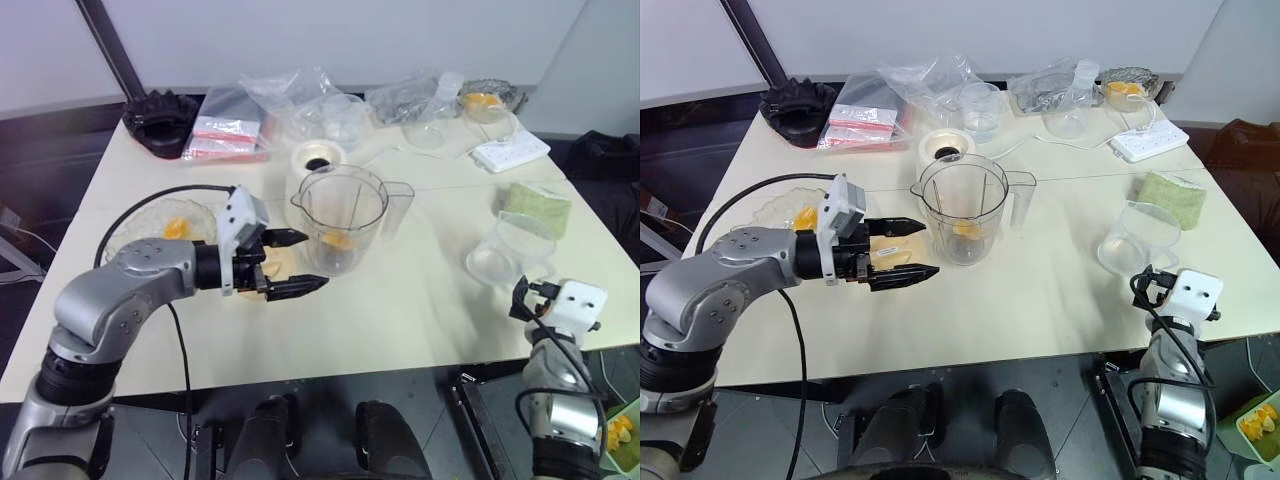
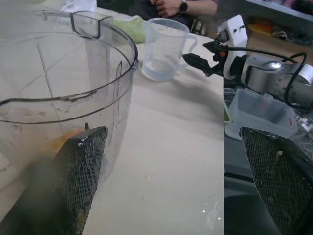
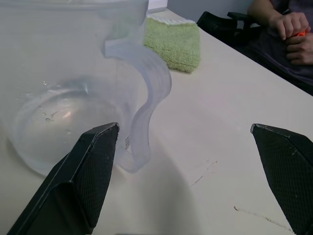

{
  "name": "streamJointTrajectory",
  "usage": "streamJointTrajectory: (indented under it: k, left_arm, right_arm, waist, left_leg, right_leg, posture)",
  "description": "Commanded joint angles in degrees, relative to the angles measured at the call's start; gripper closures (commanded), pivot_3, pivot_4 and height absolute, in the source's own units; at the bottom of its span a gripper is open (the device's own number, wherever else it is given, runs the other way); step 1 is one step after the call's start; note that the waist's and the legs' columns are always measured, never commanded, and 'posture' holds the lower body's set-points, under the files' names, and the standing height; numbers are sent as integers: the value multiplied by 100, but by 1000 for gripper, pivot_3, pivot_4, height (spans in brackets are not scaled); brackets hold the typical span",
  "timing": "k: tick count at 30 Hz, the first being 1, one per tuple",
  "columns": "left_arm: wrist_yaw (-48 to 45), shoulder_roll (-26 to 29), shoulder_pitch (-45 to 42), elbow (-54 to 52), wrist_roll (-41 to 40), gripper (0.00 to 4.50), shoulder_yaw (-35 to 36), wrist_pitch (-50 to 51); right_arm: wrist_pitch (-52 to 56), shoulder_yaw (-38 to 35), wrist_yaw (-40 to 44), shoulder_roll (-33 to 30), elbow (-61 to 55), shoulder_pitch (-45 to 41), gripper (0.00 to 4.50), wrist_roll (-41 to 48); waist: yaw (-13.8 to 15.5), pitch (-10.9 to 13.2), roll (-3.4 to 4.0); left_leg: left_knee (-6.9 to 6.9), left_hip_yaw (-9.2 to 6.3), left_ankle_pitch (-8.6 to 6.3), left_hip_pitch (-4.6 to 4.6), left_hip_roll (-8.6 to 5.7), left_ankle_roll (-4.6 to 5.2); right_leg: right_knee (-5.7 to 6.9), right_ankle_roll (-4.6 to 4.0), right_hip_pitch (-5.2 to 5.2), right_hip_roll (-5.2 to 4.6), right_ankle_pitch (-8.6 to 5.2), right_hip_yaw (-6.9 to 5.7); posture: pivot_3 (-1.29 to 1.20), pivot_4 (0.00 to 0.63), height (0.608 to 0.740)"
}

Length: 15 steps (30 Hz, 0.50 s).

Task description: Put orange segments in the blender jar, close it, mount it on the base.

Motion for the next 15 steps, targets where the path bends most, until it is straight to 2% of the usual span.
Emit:
streamJointTrajectory:
  k: [1,15]
  left_arm:
    - [-105,4,-69,-3,70,0,-41,-145]
    - [-227,30,53,86,230,0,-88,-235]
  right_arm:
    - [69,-100,-1,9,-385,125,25,25]
    - [304,33,574,13,-1880,1077,25,178]
  waist:
    - [1,0,0]
    - [8,0,1]
  left_leg:
    - [-1,1,0,0,0,0]
    - [-7,2,-9,-3,1,-14]
  right_leg:
    - [0,0,-1,-4,0,0]
    - [-5,-1,-7,-19,0,4]
  posture:
    - [0,150,740]
    - [0,150,740]
